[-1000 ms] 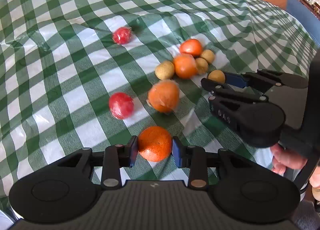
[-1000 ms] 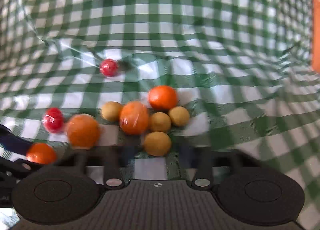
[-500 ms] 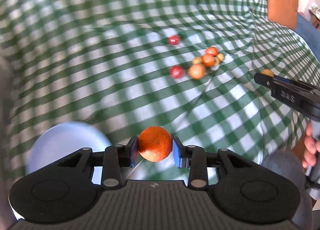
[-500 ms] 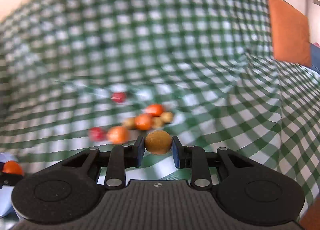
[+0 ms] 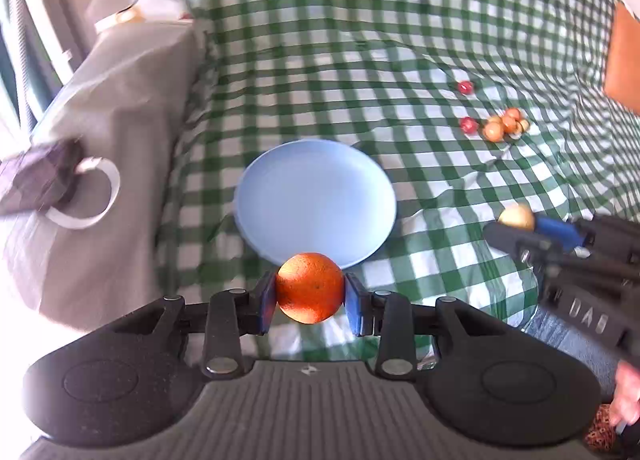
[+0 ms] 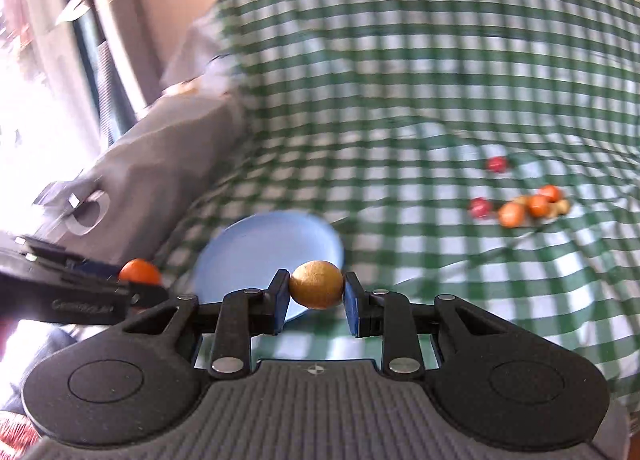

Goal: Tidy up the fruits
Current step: 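Grasp an orange with the left tool while the right tool grasps a small yellow fruit, then lower both held fruits onto the blue plate and open both tools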

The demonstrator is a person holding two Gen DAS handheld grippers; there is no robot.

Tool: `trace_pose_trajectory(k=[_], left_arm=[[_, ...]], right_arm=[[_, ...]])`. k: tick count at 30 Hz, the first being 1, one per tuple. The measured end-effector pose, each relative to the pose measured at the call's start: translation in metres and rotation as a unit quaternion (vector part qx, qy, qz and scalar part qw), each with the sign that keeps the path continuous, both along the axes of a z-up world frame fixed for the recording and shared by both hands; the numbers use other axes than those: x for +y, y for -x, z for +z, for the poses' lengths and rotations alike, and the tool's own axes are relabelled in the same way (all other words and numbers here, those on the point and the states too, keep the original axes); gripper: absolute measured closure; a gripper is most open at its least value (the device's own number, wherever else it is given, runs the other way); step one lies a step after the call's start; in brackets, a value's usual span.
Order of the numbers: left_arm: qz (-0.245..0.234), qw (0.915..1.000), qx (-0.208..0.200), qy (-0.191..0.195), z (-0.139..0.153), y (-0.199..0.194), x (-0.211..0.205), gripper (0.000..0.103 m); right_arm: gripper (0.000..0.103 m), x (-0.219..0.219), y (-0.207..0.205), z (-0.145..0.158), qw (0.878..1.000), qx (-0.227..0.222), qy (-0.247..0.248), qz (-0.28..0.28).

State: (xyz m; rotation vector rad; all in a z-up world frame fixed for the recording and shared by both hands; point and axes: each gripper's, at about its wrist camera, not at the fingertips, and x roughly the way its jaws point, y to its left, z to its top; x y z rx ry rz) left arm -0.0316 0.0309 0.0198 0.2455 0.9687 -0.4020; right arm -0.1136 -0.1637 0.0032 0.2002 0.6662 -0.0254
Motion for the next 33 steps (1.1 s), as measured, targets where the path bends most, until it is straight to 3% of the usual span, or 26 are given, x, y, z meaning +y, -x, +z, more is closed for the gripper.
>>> trace_pose_trajectory(k=[4, 10, 23, 33], left_arm=[[0.017, 0.9997, -0.004, 0.017, 0.001, 0.009, 0.028, 0.064], [0.031, 0.9986, -0.016, 0.039, 0.009, 0.013, 0.047, 0.064], [0.033, 0.9982, -0.019, 0.047, 0.008, 0.013, 0.051, 0.064], [0.04, 0.9982, -0.015, 0.043, 0.006, -0.015, 0.041, 0.064]], right_arm=[[0.073, 0.04, 0.008, 0.005, 0.999, 0.012, 0.024, 0.038], [0.073, 0.066, 0.012, 0.012, 0.998, 0.004, 0.05, 0.045], [0.073, 0.07, 0.01, 0.01, 0.998, 0.002, 0.057, 0.042], [0.073, 0.056, -0.003, 0.006, 0.998, 0.01, 0.05, 0.038]])
